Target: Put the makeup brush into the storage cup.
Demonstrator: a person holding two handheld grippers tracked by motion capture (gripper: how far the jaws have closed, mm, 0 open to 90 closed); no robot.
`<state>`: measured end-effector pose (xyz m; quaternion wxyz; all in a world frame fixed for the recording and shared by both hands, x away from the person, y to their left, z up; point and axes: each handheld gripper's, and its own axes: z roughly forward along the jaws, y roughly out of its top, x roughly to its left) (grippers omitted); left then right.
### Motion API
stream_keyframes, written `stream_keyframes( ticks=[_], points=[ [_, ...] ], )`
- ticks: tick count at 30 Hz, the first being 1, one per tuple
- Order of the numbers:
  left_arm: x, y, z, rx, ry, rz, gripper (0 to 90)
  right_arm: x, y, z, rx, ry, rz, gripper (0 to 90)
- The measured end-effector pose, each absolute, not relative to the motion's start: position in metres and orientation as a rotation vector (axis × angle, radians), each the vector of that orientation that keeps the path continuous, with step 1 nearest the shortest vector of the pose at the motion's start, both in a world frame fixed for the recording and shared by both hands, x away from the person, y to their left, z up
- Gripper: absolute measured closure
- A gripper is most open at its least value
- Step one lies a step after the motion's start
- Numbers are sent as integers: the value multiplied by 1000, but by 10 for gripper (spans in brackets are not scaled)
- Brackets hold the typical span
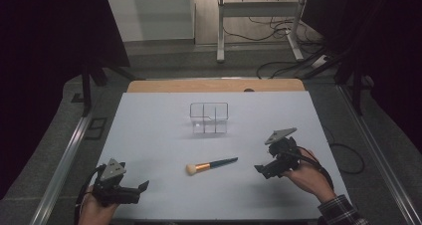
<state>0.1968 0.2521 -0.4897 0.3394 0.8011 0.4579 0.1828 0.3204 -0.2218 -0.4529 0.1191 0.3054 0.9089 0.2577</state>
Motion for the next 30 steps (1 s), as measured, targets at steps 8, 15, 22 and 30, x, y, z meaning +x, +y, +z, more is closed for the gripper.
stream_keyframes(
  ticks=[8,15,22,30],
  points=[
    [197,252,-490,2087,1190,476,0,325,-219,-454,897,2671,739,0],
    [197,252,-490,2087,1190,478,0,328,-214,-454,894,2683,742,0],
    [197,252,-490,2086,1190,478,0,332,-206,-455,895,2702,723,0],
    [197,252,-490,2088,1188,478,0,336,-200,-457,930,2711,718,0]
  ],
)
